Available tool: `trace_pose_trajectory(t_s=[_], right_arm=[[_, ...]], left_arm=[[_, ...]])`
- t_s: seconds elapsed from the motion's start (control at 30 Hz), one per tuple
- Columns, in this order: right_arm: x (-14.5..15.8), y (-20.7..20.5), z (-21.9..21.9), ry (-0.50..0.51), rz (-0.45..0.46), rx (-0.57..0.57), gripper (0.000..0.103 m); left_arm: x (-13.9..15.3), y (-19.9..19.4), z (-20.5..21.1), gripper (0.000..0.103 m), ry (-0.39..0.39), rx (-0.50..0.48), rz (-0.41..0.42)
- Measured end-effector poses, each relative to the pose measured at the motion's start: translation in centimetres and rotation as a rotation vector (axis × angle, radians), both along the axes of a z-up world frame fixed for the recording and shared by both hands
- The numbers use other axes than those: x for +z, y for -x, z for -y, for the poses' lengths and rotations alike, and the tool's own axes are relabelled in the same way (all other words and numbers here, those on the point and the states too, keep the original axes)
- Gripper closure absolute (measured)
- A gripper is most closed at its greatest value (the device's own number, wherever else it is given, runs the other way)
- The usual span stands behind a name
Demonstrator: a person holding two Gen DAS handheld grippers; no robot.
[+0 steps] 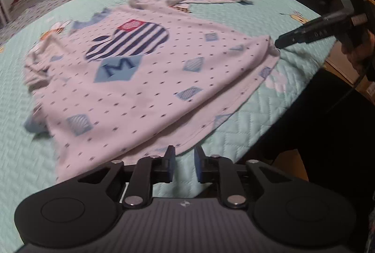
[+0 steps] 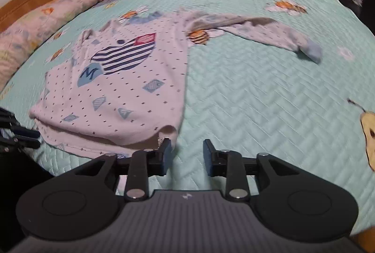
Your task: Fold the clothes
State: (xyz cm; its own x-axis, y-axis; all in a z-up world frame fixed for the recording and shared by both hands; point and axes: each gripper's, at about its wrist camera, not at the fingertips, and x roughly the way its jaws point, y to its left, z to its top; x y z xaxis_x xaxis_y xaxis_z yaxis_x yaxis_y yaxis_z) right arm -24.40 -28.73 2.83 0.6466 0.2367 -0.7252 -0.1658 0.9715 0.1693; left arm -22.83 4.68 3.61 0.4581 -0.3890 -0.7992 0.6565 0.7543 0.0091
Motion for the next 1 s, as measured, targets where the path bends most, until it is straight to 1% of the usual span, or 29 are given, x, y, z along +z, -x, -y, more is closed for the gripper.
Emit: trace_pose_trajectory(t_s=[0.03,0.1,0.17,0.27,0.33,0.43,0.53,0.57,0.63,0.7,0.8,0.87,1.0], right_arm=[[0.0,-0.1,-0.4,0.009,0.004,0.010,0.061],[0.2,-0.3,-1.1,0.027,0.011,0.027,0.059],[0.6,0.0,-1.5,0.047,0.021,0.028,0.058],[1.1,0.7,-1.3,-0.006,0.025,0.020,0.053],[1.2,0.9,-1.3,-0.035,0.023,0.015,0.052],[0.9,0.8,-1.9,-0.011,0.020,0.000,0.052],[1.1,0.8,-2.6,-0.033,0.037,0.016,0.052],[1.2,0.8,-2.9,-0.028,0.041,0.026,0.052],[1.5,0.8,-3.6,-0.018,0.049,0.045,0.052],[1.6,0.8,-3.9,-0.012,0.051,0.054,0.052],[1.5,0.8,-3.8,-0.013,0.040,0.045,0.052],[1.4,0.8,-3.5,-0.020,0.030,0.033,0.052],[1.2,0.9,-3.3,-0.014,0.015,0.018,0.051]], left_arm=[[0.0,-0.2,-0.5,0.083,0.014,0.022,-0.011],[-0.1,-0.6,-1.7,0.083,0.048,0.080,-0.034],[0.1,-0.9,-3.0,0.083,0.066,0.137,-0.037],[0.5,-0.7,-4.4,0.083,0.061,0.192,-0.005],[0.6,-0.3,-4.8,0.083,0.007,0.210,0.049],[0.5,0.0,-5.2,0.082,-0.060,0.241,0.125],[0.4,-0.1,-6.0,0.080,-0.111,0.268,0.186],[0.2,-0.1,-6.2,0.079,-0.144,0.271,0.209],[-0.3,-0.2,-6.4,0.076,-0.207,0.263,0.241],[-0.9,-0.4,-7.0,0.075,-0.248,0.268,0.261],[-1.7,-1.0,-7.9,0.075,-0.279,0.278,0.260],[-2.0,-1.4,-8.2,0.075,-0.300,0.262,0.265],[-1.7,-1.4,-8.2,0.072,-0.276,0.249,0.272]])
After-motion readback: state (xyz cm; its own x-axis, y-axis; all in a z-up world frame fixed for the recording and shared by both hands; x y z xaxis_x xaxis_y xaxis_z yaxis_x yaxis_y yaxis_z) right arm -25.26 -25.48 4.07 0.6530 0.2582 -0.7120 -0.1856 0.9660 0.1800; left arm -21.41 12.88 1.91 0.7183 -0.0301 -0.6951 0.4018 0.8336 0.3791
